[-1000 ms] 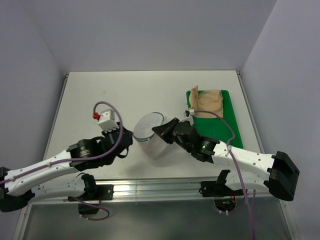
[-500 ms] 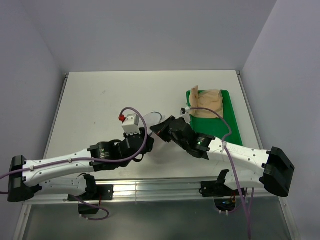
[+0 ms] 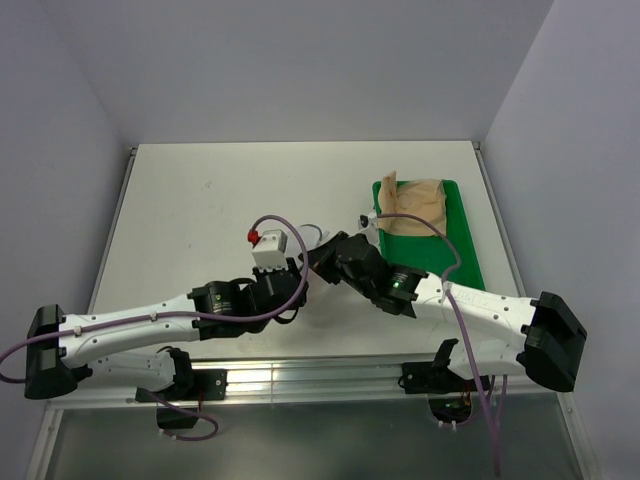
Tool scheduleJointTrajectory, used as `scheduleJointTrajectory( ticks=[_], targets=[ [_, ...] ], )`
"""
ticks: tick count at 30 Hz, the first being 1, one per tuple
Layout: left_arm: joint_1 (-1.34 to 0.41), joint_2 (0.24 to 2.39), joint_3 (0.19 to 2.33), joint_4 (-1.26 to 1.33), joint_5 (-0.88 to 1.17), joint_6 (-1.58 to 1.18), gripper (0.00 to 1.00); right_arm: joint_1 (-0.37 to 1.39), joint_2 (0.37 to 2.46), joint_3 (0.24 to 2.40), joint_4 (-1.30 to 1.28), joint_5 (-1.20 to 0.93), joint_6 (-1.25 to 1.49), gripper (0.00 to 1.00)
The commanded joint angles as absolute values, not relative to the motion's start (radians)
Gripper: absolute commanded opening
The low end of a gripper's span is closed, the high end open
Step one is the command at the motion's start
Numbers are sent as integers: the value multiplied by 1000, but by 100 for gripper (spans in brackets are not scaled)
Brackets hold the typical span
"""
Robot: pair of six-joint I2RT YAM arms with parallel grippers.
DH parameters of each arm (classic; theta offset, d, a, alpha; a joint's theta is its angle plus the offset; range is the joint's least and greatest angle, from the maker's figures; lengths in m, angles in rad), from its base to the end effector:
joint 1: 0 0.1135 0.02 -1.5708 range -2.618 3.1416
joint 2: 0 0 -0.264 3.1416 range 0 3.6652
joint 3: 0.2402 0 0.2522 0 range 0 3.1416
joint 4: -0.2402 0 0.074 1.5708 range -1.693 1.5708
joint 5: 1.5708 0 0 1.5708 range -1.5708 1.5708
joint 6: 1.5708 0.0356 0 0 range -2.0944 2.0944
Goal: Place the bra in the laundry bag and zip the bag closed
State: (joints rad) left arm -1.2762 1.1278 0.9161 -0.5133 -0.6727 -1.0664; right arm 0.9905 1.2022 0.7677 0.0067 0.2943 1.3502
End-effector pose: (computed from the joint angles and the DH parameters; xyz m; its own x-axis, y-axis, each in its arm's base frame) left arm 0.0895 -0.2186 0.2917 -0.6297 -0.2829 -0.7235 0.1277 0.8810 -0.4556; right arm 0.1570 0.2207 0.2662 -0.6895 0.6515 -0.3165 0.0785 0.5016 0.8615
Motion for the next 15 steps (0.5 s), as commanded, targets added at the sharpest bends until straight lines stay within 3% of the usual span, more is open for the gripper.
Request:
scheduleJointTrajectory(
  ticks=[1, 15],
  targets=[
    [-1278, 1135, 963, -560, -704, -1094, 37, 988, 1207, 819, 31, 302, 1338, 0],
    [-1259, 1175, 1003, -667, -718, -1135, 37, 988, 1201, 815, 35, 301, 1339, 0]
  ],
)
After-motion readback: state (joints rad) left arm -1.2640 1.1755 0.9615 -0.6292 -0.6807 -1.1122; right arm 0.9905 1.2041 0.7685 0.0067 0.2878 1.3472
